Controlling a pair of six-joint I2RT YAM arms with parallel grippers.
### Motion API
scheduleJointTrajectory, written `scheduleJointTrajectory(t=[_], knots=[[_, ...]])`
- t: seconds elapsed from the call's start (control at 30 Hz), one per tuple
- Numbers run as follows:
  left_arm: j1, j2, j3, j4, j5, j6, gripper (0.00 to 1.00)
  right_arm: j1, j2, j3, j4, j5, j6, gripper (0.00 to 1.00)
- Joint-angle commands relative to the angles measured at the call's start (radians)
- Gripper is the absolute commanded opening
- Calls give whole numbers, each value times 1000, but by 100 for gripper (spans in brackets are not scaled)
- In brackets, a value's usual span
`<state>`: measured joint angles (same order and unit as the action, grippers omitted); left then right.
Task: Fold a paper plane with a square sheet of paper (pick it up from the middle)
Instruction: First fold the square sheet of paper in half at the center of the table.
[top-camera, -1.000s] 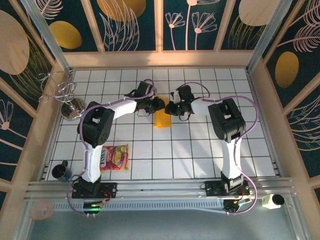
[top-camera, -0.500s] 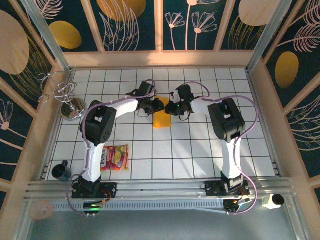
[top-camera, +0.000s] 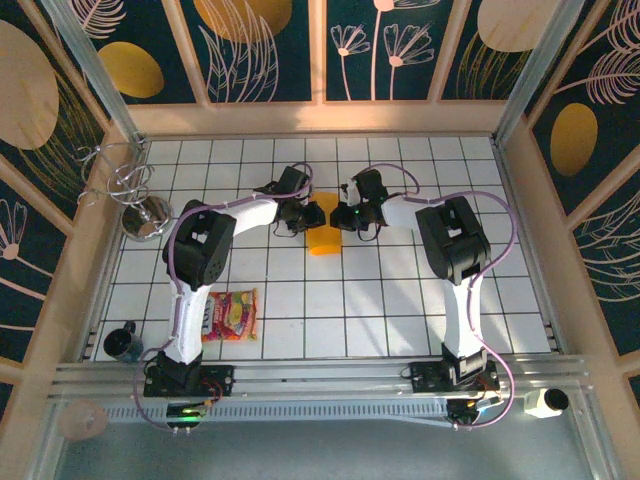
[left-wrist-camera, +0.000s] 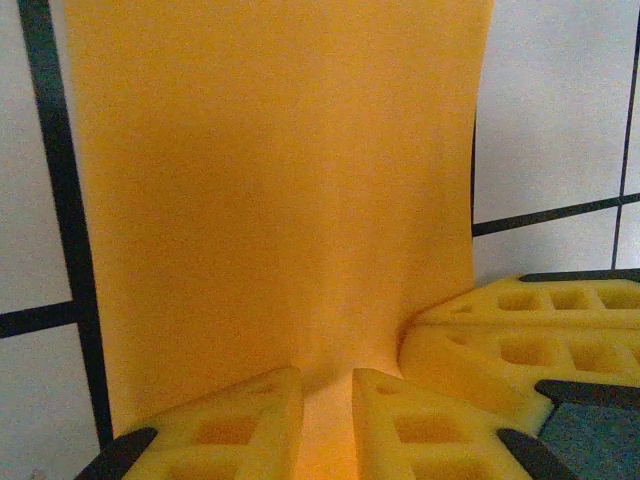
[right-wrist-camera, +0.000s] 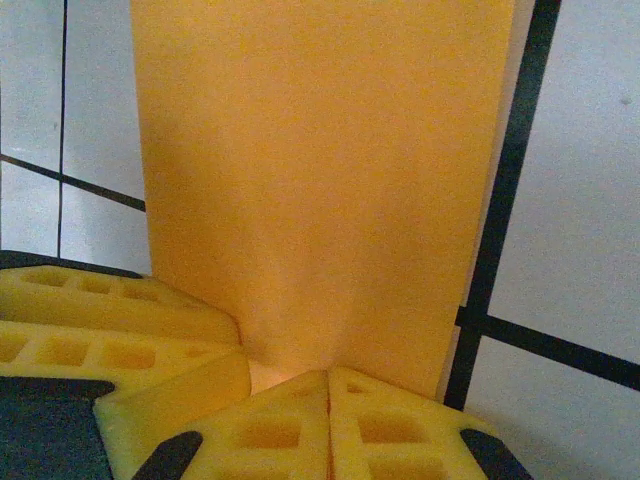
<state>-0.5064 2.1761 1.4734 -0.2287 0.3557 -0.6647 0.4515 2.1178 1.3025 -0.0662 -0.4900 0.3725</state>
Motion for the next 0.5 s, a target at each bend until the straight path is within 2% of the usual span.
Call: scheduleJointTrajectory(t=[0.0, 0.3, 0.47], knots=[[29, -2, -39, -64, -40, 39, 21, 22, 104, -60, -206, 49, 3, 8], [153, -125, -231, 42, -7, 47, 22, 14, 107, -57, -220, 48, -9, 8], [163, -195, -238, 124, 56, 27, 22, 13, 113, -33, -237, 48, -30, 8]])
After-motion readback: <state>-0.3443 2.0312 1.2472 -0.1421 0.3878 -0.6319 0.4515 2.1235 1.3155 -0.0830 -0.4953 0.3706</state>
